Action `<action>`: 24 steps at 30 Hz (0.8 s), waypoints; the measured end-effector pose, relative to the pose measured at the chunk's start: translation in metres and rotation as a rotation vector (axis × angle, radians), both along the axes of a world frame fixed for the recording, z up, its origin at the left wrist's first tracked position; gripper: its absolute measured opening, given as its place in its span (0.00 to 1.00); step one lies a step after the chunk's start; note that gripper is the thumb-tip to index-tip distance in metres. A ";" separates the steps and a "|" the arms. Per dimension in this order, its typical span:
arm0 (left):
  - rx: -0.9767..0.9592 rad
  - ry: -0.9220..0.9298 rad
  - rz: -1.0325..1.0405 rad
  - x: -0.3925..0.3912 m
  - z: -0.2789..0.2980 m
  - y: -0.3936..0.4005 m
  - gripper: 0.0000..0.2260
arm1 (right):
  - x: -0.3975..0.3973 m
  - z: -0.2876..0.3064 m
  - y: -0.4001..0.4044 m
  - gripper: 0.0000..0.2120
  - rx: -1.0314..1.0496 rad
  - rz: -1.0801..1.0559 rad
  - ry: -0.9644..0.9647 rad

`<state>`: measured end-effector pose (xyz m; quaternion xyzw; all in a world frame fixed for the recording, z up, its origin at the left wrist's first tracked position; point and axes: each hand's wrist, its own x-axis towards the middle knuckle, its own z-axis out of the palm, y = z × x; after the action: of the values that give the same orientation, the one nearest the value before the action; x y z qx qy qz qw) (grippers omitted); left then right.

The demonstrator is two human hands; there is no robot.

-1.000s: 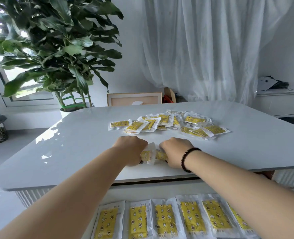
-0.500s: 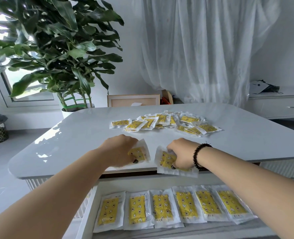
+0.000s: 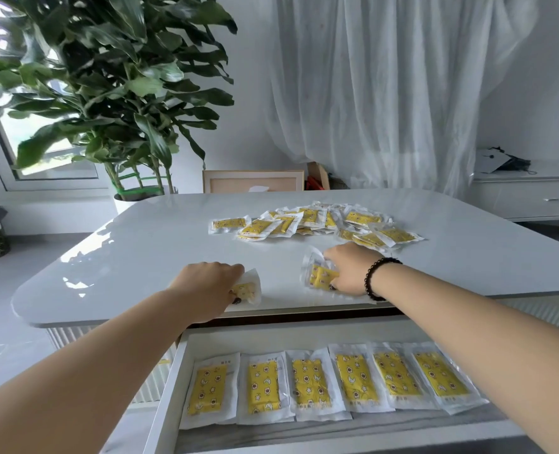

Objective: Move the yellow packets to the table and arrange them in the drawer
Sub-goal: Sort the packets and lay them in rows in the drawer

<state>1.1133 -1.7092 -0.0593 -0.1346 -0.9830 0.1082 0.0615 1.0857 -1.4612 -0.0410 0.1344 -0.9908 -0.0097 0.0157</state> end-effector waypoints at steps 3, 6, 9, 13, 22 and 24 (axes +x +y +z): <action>0.032 -0.004 -0.038 0.002 0.000 0.005 0.11 | 0.004 0.006 0.009 0.15 -0.132 0.002 -0.006; 0.075 -0.001 -0.089 0.006 0.000 0.013 0.10 | 0.016 0.010 0.024 0.13 -0.248 0.003 0.040; 0.089 0.022 -0.117 0.011 -0.001 0.016 0.12 | 0.035 0.013 0.046 0.14 -0.328 -0.010 0.177; 0.112 0.045 -0.134 0.016 -0.002 0.009 0.14 | 0.059 0.002 0.083 0.14 -0.406 -0.071 0.195; 0.456 -0.046 -0.113 0.033 -0.007 0.009 0.12 | 0.043 -0.083 0.146 0.08 -0.046 -0.414 -0.167; 0.555 -0.103 -0.125 0.037 -0.013 0.019 0.12 | 0.034 -0.100 0.162 0.04 -0.028 -0.533 -0.195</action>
<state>1.1499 -1.6900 -0.0722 -0.1783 -0.9667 -0.1762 0.0525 1.1198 -1.2993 -0.1411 -0.1307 -0.9880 0.0131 -0.0810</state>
